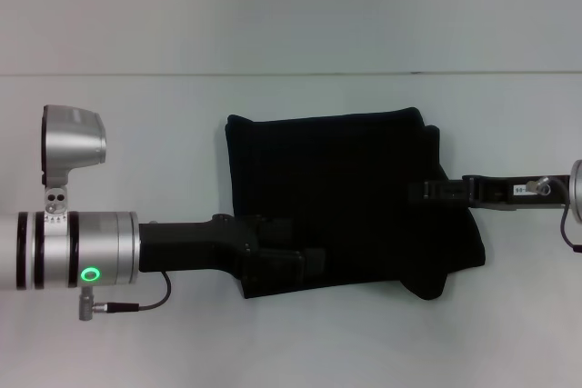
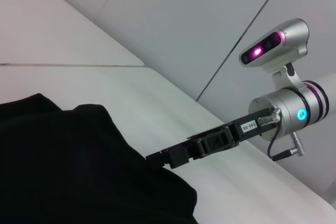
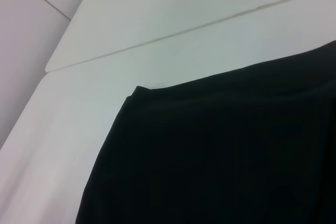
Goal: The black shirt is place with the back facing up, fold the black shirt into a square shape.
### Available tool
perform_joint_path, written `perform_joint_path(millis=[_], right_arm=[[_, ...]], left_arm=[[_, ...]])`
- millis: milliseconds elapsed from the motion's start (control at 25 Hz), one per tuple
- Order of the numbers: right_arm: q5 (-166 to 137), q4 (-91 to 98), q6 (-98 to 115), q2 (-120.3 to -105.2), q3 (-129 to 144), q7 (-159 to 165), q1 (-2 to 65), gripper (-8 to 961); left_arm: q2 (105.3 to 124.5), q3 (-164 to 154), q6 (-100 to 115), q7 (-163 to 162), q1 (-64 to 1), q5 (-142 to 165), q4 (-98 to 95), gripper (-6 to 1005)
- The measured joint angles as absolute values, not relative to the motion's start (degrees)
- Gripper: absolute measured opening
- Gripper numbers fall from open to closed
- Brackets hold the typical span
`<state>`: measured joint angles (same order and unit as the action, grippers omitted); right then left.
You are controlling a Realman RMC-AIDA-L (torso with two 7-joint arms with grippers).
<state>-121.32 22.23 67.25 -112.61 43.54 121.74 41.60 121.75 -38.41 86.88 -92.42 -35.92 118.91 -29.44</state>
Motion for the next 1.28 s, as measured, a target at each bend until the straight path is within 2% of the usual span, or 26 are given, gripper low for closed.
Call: perform_joint_path(millis=[1280], right_arm=[[-121.45, 22.86, 65.64, -115.50, 43.03, 120.14, 42.93, 909]], left_arm=[[121.82, -38.41, 86.48, -92.58, -36.05, 118.91, -28.74, 948]])
